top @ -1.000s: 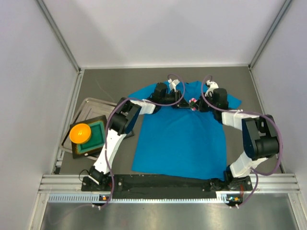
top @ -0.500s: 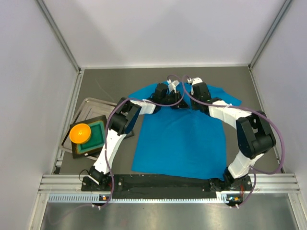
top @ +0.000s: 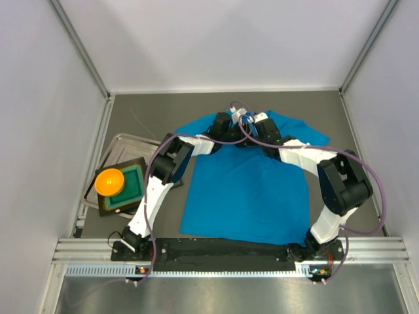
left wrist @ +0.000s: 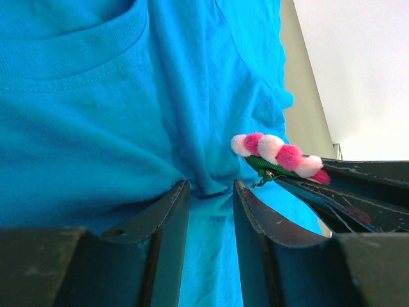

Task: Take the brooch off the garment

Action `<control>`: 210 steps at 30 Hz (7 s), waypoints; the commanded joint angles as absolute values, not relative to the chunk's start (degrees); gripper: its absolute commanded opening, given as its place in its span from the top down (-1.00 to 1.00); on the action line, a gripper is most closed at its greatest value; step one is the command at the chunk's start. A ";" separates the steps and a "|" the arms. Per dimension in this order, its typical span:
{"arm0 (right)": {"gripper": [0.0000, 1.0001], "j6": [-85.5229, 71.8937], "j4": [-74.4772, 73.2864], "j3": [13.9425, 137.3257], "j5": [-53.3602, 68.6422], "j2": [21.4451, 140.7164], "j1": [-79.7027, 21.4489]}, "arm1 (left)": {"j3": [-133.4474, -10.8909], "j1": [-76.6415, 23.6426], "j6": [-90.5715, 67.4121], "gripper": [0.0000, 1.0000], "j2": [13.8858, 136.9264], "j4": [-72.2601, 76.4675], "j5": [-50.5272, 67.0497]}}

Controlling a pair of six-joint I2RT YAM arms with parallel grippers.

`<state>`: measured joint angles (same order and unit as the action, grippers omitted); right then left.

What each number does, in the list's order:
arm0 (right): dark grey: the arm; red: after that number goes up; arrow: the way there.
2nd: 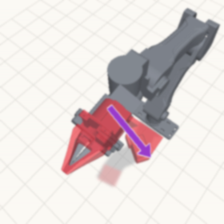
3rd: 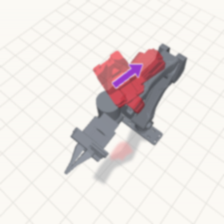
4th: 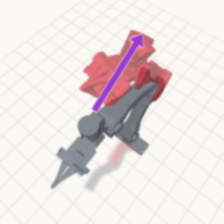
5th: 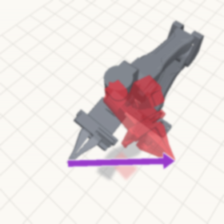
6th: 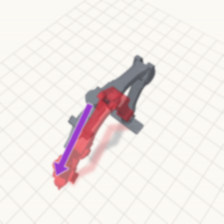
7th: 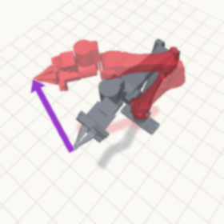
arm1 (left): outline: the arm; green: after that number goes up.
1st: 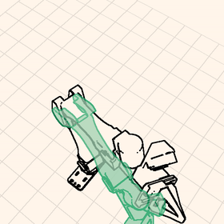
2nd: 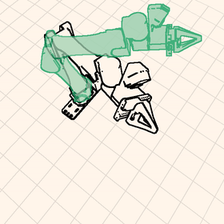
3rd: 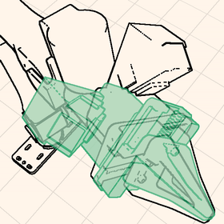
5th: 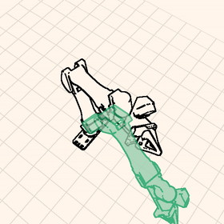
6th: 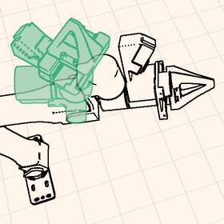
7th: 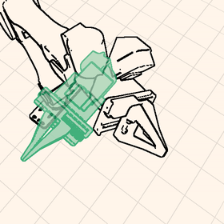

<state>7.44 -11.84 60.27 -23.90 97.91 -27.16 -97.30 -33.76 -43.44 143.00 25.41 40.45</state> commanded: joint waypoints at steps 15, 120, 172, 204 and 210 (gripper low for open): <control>1.00 -15.27 -8.19 54.40 2.43 85.78 -8.54 | -93.96 -32.44 -35.33 -0.04 134.13 22.50 37.62; -0.10 -37.62 0.70 45.44 45.53 59.85 -28.30 | -42.71 -31.03 -56.25 1.00 74.36 26.54 53.96; 0.24 -36.39 3.08 47.11 41.84 61.70 -31.12 | -41.75 -31.03 -57.04 1.00 74.71 27.51 57.57; 0.49 -38.67 9.14 46.85 45.88 65.74 -30.85 | -41.22 -31.20 -57.92 1.00 74.44 29.53 59.59; 0.74 -39.81 11.15 45.01 47.54 64.78 -30.24 | -41.31 -31.20 -57.74 1.00 74.88 29.53 59.76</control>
<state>-38.39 4.84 45.74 44.36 66.15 -30.13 -40.62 -30.76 -58.35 75.16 26.50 58.74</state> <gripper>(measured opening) 0.203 0.024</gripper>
